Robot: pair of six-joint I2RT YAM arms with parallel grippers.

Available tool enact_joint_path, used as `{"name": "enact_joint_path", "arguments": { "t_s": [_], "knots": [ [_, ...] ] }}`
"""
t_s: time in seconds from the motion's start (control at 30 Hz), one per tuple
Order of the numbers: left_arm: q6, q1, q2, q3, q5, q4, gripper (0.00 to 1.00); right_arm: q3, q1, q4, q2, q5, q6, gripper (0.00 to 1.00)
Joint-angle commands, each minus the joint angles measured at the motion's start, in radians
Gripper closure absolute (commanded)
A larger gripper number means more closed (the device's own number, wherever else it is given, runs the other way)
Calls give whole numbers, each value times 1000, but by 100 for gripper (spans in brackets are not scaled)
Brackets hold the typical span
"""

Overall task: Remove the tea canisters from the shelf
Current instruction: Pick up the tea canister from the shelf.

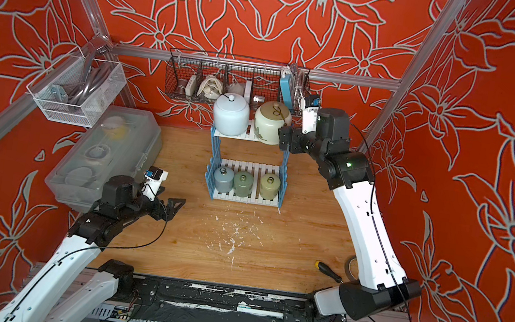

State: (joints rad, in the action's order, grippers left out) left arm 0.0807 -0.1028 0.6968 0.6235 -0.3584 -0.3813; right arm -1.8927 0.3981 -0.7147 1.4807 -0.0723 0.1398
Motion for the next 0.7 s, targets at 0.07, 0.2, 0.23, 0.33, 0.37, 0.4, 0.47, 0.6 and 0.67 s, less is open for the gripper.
{"name": "enact_joint_path", "arguments": {
  "t_s": [0.07,0.2,0.23,0.33,0.37,0.4,0.47,0.6,0.67],
  "knots": [
    [-12,12,-10,-2,-18,28,1,-138,2,6,111,-21,-26,1],
    [-12,17,-11,-7,-35,32,1,-262,2,-14,222,-30,-38,4],
    [-13,18,-10,-5,-36,30,1,-313,2,-34,256,-33,-39,5],
    [-9,18,-17,-10,-34,29,1,-448,2,-70,351,-51,-39,8],
    [-7,20,-17,-12,-37,31,1,-491,2,-79,381,-58,-36,10],
    [-8,22,-16,-11,-39,34,1,-525,2,-85,405,-61,-32,11],
    [-10,26,-15,-11,-35,33,1,-576,2,-87,448,-67,-29,12],
    [-7,28,-26,-12,-38,30,1,-640,2,-80,515,-61,-34,21],
    [-7,31,-24,-11,-37,31,1,-674,2,-86,545,-67,-28,28]
  ]
}}
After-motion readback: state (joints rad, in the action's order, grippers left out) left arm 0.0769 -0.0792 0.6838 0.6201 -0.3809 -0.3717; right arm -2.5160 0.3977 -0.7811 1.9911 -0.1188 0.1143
